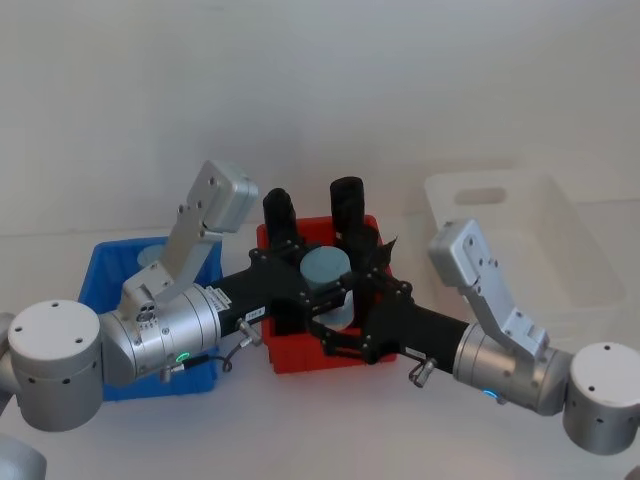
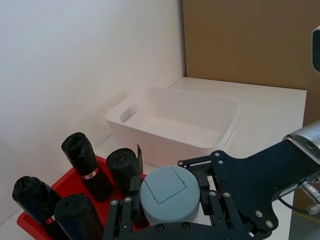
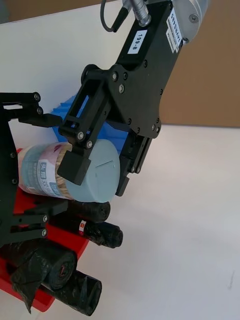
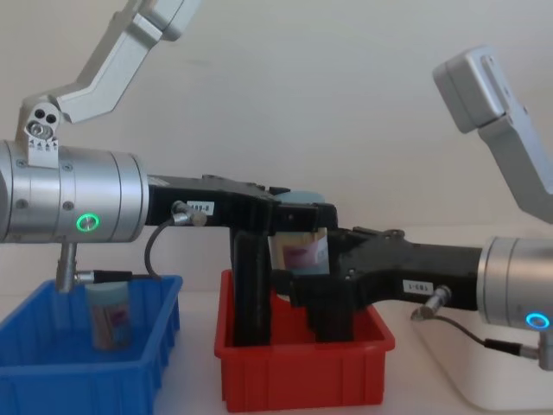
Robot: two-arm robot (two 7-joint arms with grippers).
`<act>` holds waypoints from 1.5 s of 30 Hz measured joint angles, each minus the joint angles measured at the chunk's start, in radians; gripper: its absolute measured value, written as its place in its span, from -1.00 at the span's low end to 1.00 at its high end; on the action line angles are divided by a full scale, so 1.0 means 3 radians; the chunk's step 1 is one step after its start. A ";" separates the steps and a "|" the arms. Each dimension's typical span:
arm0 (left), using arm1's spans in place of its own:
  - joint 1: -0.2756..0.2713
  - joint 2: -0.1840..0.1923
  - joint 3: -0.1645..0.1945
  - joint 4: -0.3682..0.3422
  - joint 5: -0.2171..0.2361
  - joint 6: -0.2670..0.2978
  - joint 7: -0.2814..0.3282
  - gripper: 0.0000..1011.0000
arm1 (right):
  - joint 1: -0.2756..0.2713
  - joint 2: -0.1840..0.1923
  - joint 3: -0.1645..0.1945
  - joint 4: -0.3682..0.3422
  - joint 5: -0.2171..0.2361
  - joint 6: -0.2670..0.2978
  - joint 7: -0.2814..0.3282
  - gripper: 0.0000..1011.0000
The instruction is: Pick the cotton swabs from the blue box and place them into the white box.
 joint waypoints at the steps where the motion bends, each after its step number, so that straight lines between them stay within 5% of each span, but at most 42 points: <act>1: 0.0000 0.0000 0.0000 0.0000 0.0000 0.0000 0.0000 0.33 | 0.0011 -0.0006 -0.0003 0.0016 -0.0002 -0.0006 0.0001 0.88; 12: 0.0000 0.0000 -0.0001 0.0000 0.0001 0.0000 0.0004 0.33 | 0.0128 -0.0074 -0.0039 0.0180 -0.0005 -0.0050 -0.0012 0.29; 18: 0.0000 -0.0001 0.0000 0.0000 0.0001 0.0000 0.0004 0.42 | 0.0153 -0.0090 -0.0056 0.0208 0.0003 -0.0062 -0.0019 0.28; 28: 0.0000 0.0000 0.0000 0.0000 0.0000 0.0000 0.0003 0.98 | 0.0166 -0.0087 -0.0065 0.0218 0.0009 -0.0064 -0.0054 0.28; 45: 0.0000 0.0000 0.0000 0.0000 0.0000 0.0000 0.0000 0.99 | 0.0105 0.0017 -0.0002 0.0155 0.0057 -0.0029 -0.0239 0.28</act>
